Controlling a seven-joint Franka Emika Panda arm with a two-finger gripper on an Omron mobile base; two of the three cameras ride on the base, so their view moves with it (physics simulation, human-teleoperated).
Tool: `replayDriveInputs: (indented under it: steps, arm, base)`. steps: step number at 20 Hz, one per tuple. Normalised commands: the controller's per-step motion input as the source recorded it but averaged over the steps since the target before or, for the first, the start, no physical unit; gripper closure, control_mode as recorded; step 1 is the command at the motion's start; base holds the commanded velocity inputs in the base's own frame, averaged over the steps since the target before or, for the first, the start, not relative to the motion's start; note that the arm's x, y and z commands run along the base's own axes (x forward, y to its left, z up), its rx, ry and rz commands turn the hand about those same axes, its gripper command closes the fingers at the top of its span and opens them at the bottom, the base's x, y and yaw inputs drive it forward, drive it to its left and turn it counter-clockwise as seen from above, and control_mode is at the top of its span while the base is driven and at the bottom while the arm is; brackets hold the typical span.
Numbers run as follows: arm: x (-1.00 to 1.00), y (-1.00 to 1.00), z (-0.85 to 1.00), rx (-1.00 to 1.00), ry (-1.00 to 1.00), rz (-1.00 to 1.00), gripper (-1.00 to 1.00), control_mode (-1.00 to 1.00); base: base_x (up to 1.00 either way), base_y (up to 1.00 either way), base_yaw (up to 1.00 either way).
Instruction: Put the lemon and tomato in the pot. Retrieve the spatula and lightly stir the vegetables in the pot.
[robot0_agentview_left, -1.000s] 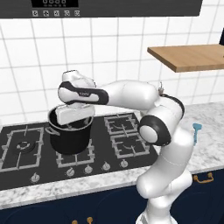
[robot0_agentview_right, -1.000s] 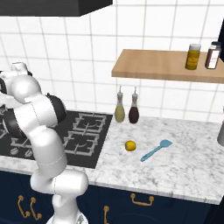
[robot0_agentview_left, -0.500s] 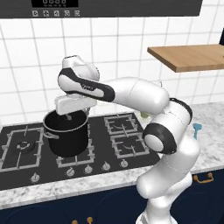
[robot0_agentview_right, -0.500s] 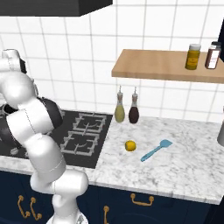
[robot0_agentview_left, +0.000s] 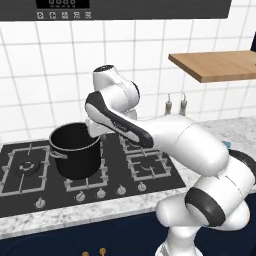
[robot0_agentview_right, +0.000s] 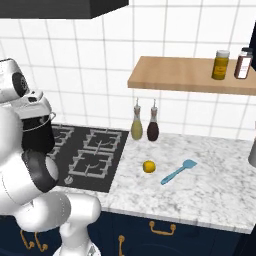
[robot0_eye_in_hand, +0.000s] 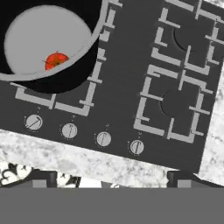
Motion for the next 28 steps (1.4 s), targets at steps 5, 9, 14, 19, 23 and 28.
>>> replayDriveInputs:
  steps: [5, 9, 14, 19, 23, 28]
  arm:
    - [-0.27, -1.0, -0.01, 0.11, -0.12, -0.15, -1.0, -1.0]
    - [0.01, -1.0, 0.0, 0.13, 0.0, -0.23, -1.0, -1.0]
    - [0.02, -1.0, -0.04, 0.07, 0.0, -0.25, -1.0, -1.0]
    - [-0.09, -1.0, -0.19, 0.0, -0.01, -0.24, -1.0, -1.0]
    - [-0.04, -1.0, -0.11, 0.0, 0.0, -0.21, -1.0, -1.0]
    - [0.0, -1.0, -0.23, 0.0, 0.0, -0.15, -1.0, -1.0]
  base:
    - [0.0, 0.0, 0.0]
    - [0.0, 0.0, 0.0]
    - [0.0, 0.0, 0.0]
    - [0.0, 0.0, 0.0]
    - [0.0, 0.0, 0.0]
    - [0.0, 0.0, 0.0]
